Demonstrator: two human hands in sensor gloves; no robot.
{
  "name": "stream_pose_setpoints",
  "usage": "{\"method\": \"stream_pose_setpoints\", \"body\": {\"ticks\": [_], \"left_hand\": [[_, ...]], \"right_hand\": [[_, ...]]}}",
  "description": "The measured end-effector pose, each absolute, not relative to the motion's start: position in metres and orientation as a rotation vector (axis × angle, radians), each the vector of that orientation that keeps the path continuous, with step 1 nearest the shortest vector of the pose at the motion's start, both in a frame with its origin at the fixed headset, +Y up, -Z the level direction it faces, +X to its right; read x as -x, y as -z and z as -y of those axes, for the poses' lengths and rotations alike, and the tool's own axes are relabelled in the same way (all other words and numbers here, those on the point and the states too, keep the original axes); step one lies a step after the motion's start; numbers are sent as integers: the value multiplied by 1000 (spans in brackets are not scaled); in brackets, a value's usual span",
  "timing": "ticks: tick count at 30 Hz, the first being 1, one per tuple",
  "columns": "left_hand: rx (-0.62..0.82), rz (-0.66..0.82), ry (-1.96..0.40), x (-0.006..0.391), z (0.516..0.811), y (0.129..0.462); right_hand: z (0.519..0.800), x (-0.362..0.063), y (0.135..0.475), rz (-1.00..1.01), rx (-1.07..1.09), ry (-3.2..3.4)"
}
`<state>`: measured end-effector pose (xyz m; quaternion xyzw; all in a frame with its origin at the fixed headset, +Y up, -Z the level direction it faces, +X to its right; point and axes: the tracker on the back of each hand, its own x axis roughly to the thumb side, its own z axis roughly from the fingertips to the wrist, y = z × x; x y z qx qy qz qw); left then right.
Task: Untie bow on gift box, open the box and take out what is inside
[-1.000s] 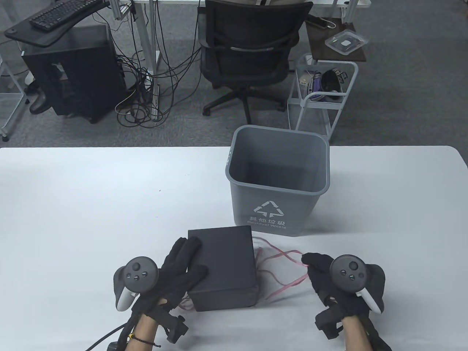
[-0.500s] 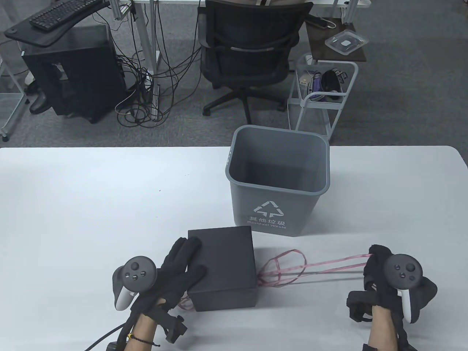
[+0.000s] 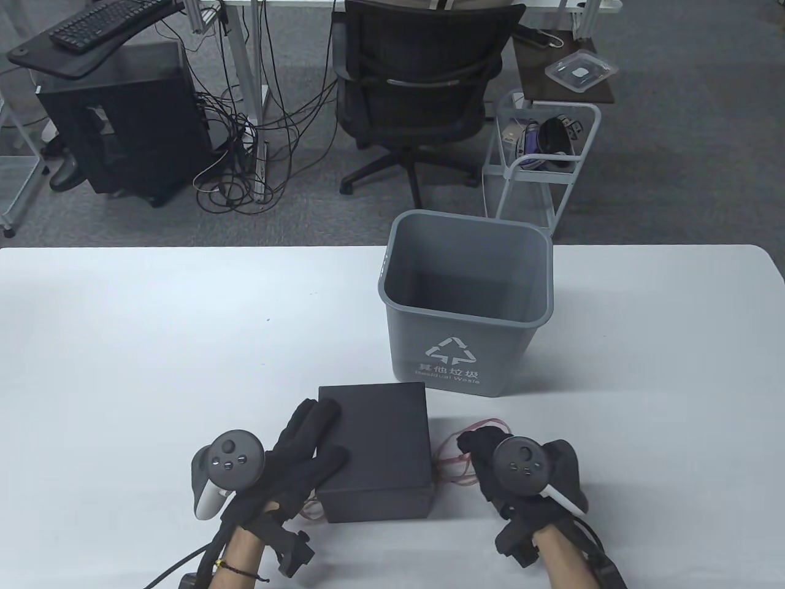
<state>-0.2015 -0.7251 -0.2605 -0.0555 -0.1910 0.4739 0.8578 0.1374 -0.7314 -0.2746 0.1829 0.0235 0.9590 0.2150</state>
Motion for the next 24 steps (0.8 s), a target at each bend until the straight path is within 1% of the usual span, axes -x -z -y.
{"method": "stream_pose_setpoints", "body": {"ticks": [2,4,5,6,7,9,12,13,14,16,18,19,20,24], "left_hand": [[117,403,-995,201,725,261],[119,407,-997,201,725,261],[120,409,-997,201,725,261],[122,411,-998,201,725,261],[124,412,-1000,201,726,261],[128,416,-1006,201,726,261],[133,421,-1009,201,726,261],[133,422,-1010,201,726,261],[134,422,-1011,201,726,261],[135,422,-1012,201,726,262],[137,421,-1015,201,726,261],[138,419,-1017,201,726,261],[138,418,-1020,201,727,261],[136,417,-1023,201,727,261]], "right_hand": [[739,-129,280,-203,-517,-2738],[747,-126,290,-424,-522,-2813],[749,-126,292,-474,-516,-2817],[754,-125,298,-602,-498,-2818],[758,-123,303,-690,-479,-2824],[767,-119,310,-775,-456,-2855],[780,-115,318,-854,-391,-2904],[781,-117,319,-869,-403,-2849],[782,-117,319,-836,-390,-2836],[781,-118,317,-851,-399,-2830],[776,-114,314,-660,-410,-2926],[775,-111,311,-613,-425,-2968],[775,-109,309,-609,-437,-2982],[775,-98,299,-396,-479,-3096]]}}
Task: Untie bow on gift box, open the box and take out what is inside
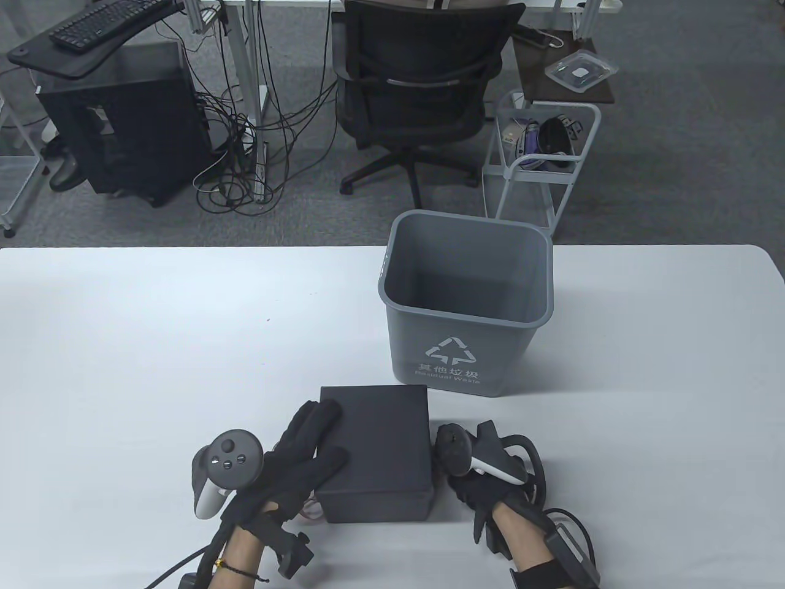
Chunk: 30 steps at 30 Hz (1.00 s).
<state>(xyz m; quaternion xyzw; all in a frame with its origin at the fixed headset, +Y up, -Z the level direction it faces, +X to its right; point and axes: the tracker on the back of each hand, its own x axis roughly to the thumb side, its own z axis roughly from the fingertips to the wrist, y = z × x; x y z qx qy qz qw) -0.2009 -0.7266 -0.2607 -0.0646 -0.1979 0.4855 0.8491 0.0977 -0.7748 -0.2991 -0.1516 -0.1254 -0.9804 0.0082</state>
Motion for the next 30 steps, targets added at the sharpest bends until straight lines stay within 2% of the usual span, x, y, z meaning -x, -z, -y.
{"method": "stream_pose_setpoints", "body": {"ticks": [10,17,25,30], "left_hand": [[101,420,-996,203,725,261],[102,433,-983,201,725,260],[104,436,-982,200,726,260],[110,436,-996,200,726,260]], "right_hand": [[763,-114,301,334,436,3089],[755,-146,304,410,375,3245],[753,-143,299,634,675,3571],[750,-142,297,707,837,3714]]}}
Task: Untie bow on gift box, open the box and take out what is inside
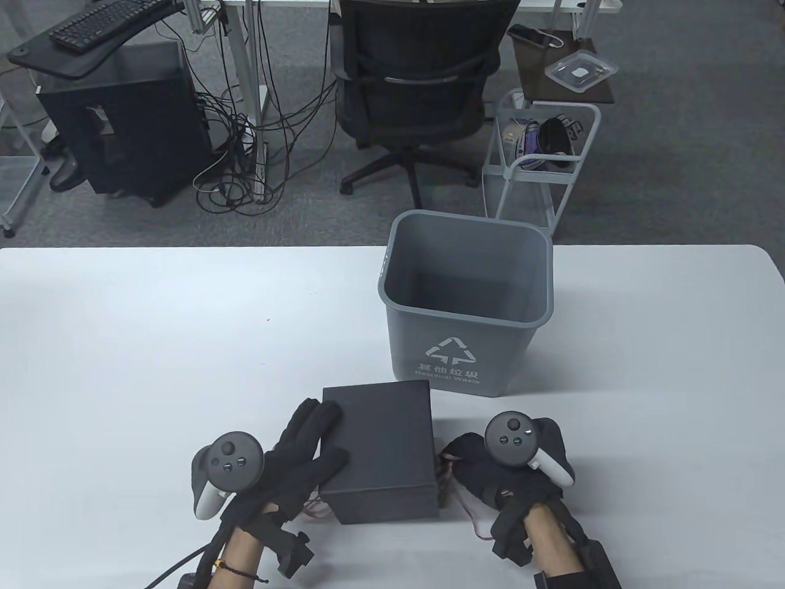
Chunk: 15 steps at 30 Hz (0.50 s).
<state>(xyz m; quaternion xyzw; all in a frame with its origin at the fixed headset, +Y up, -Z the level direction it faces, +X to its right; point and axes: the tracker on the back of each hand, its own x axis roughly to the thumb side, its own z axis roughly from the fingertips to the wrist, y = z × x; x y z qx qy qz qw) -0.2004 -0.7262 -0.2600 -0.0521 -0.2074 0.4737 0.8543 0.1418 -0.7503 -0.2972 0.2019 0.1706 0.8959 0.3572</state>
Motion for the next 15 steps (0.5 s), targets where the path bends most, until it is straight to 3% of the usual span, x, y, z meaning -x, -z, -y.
{"method": "stream_pose_setpoints", "body": {"ticks": [9,15], "left_hand": [[118,444,-971,197,724,258],[137,454,-996,197,724,258]], "right_hand": [[733,-150,292,-353,-568,-1898],[721,-179,293,-226,-537,-1543]]}}
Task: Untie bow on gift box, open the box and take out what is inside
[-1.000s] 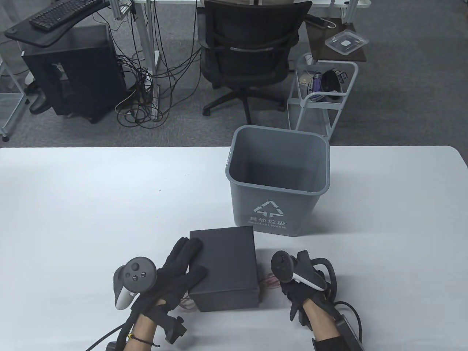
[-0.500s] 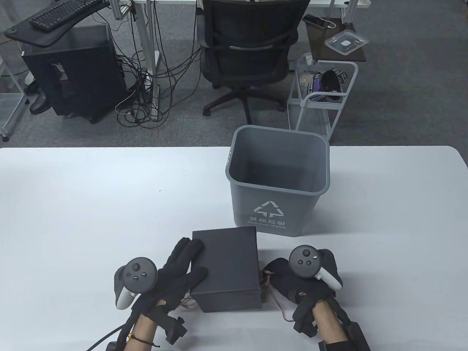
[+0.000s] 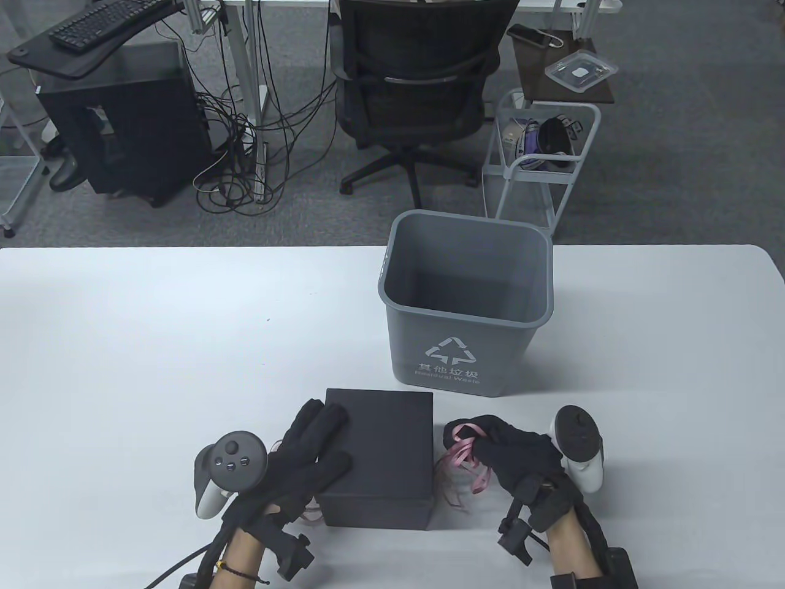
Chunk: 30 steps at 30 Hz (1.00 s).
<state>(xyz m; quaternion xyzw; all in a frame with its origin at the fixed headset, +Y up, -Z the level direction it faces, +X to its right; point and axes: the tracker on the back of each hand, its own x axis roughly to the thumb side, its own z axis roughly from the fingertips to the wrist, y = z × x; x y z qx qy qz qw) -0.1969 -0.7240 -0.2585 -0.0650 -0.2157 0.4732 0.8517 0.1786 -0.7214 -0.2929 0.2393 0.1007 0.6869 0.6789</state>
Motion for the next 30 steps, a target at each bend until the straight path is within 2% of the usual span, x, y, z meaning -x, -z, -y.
{"method": "stream_pose_setpoints", "body": {"ticks": [8,12,16,18,24,27,30], "left_hand": [[140,454,-1007,198,724,259],[148,459,-991,196,724,259],[137,455,-987,197,724,259],[135,455,-985,197,724,259],[127,457,-973,197,724,259],[128,458,-973,197,724,259],[127,459,-971,197,725,259]], "right_hand": [[714,-210,291,-75,-481,-1154],[714,-216,291,-2,-382,-1388],[719,-203,291,7,-328,-1792],[728,-189,293,-50,-327,-1973],[759,-144,297,-433,-464,-2402],[769,-135,297,-620,-522,-2777],[779,-129,297,-698,-513,-2827]]}}
